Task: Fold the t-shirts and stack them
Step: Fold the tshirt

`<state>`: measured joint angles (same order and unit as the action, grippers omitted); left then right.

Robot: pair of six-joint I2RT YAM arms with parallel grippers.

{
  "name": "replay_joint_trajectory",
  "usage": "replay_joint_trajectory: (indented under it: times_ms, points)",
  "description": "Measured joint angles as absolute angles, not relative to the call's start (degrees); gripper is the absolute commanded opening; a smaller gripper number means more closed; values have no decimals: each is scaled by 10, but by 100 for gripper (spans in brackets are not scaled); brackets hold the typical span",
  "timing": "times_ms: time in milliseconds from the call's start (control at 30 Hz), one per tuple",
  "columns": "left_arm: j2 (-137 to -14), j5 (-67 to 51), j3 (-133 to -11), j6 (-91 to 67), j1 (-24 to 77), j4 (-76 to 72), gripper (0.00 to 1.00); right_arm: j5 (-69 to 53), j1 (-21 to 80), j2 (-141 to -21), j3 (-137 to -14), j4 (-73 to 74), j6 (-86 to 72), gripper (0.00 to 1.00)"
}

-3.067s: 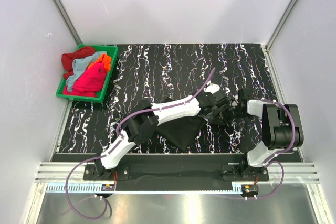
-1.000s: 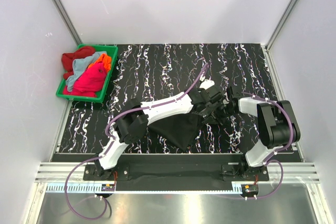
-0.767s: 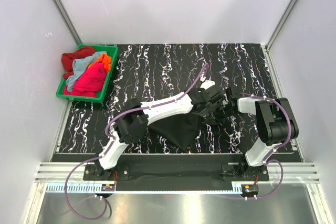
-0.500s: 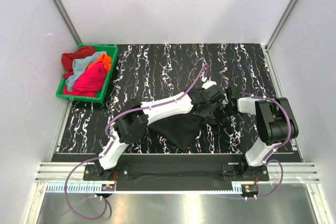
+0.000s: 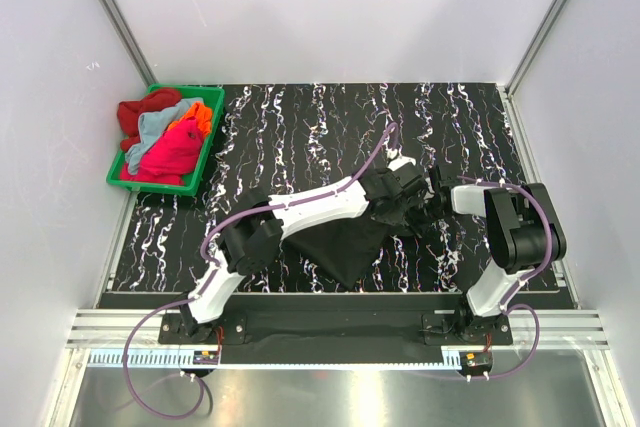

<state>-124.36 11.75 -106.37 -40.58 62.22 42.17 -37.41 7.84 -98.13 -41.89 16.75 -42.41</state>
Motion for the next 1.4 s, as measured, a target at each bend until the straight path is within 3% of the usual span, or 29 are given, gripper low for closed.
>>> replay_joint_trajectory:
  times_ms: [100,200,233,367,533,733,933,1200,1400]
  points:
    - [-1244,112,-1063,-405,623,418,0,-378,78,-984,-420,164,-425,0]
    - [-1245,109,-1063,-397,623,415,22,-380,78,-985,-420,163,-425,1]
    - [-1245,109,-1063,-392,623,415,35,-380,78,-985,-420,163,-425,2]
    - [-1237,115,-1049,-376,611,405,49,-381,75,-984,-422,170,-424,17]
    - [-1165,99,-990,-354,592,404,49,-350,60,-981,-460,225,-406,26]
    - [-961,70,-877,-323,535,382,45,-274,17,-959,-564,345,-343,40]
    - [-821,-16,-714,-309,429,308,41,-261,8,-924,-647,415,-277,30]
    - [-885,-186,-572,-316,356,213,39,-438,131,-961,-583,297,-309,21]
    - [-908,-238,-550,-312,333,170,39,-478,125,-1023,-515,220,-329,22]
